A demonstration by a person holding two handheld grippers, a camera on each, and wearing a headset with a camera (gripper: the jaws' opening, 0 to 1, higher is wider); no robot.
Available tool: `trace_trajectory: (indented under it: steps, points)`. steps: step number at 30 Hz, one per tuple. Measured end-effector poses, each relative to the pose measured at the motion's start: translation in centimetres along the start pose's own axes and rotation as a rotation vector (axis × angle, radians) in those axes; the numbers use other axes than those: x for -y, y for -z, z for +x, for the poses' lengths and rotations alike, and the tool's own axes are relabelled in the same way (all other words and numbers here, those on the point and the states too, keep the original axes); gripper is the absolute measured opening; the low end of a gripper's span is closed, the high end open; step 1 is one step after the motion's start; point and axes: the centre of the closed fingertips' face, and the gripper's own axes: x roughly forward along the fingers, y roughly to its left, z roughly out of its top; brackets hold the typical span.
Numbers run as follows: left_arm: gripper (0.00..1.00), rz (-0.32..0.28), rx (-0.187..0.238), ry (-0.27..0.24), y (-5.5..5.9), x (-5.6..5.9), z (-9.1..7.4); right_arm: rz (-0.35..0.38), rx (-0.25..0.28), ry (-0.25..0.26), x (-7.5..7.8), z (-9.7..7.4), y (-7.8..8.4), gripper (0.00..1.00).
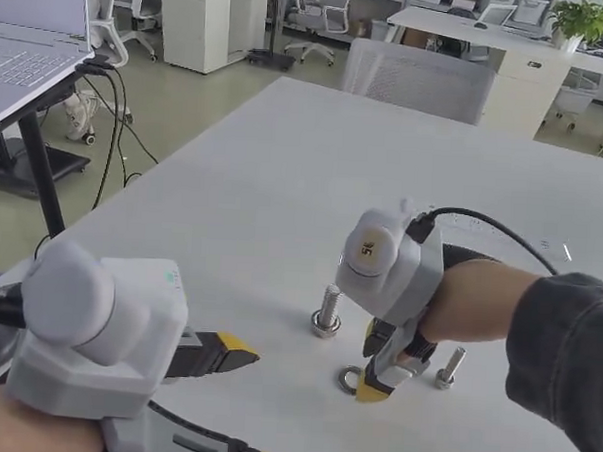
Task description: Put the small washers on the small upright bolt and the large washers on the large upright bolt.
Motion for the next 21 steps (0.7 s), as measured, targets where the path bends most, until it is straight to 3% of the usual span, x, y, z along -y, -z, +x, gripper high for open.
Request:
trace_trajectory:
  steps: [11,21]
  points:
    - [0.75,-0.014,-0.002,-0.005,0.5,-0.3,0.1,0.003,-0.007,-0.006,0.1,1.3,0.2,0.34]
    - [0.75,-0.021,0.000,-0.003,0.6,-0.2,0.1,0.020,0.001,-0.015,-0.1,1.4,0.2,0.33]
